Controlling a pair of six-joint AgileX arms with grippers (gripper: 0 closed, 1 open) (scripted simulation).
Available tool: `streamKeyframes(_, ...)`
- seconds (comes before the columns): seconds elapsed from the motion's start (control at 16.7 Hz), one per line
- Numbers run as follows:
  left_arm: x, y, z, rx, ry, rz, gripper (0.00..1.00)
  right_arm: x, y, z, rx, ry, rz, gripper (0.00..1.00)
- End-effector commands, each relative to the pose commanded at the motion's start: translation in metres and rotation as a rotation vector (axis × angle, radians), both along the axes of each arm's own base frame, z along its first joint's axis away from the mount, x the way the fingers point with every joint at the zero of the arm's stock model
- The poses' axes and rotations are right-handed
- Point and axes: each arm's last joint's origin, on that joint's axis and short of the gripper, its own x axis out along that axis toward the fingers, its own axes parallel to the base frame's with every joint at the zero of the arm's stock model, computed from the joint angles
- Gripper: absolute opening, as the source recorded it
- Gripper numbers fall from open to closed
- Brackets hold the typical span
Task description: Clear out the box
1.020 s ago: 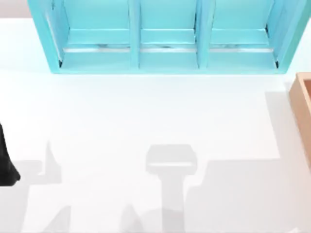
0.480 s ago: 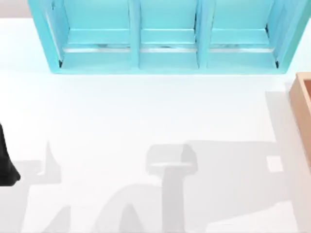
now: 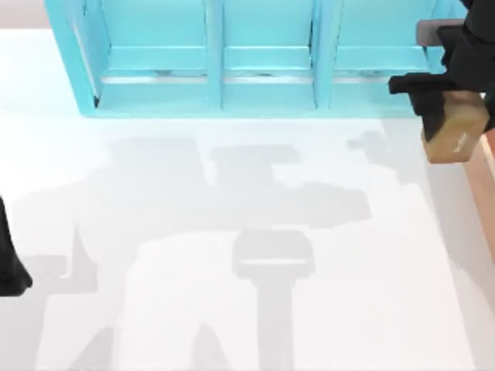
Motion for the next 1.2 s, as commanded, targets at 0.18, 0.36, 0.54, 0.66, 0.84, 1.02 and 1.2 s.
streamKeyframes(0.18,0.0,0.0,0.0,0.0,0.0,0.0,1.0,0.016,0.07,-0.024,0.001,-0.004,0.006,0.0)
streamKeyframes(0.36,0.0,0.0,0.0,0.0,0.0,0.0,1.0,0.024,0.112,-0.047,0.005,-0.006,-0.012,0.0)
streamKeyframes(0.54,0.0,0.0,0.0,0.0,0.0,0.0,1.0,0.03,0.123,-0.06,0.009,-0.008,-0.041,0.0)
streamKeyframes(0.66,0.0,0.0,0.0,0.0,0.0,0.0,1.0,0.031,0.123,-0.06,0.01,-0.008,-0.044,0.0)
streamKeyframes(0.84,0.0,0.0,0.0,0.0,0.0,0.0,1.0,0.032,0.122,-0.061,0.01,-0.005,-0.048,0.0)
streamKeyframes(1.02,0.0,0.0,0.0,0.0,0.0,0.0,1.0,0.032,0.122,-0.071,0.01,-0.006,-0.048,0.0)
streamKeyframes(1.2,0.0,0.0,0.0,0.0,0.0,0.0,1.0,0.032,0.124,-0.092,0.01,-0.008,-0.044,0.0)
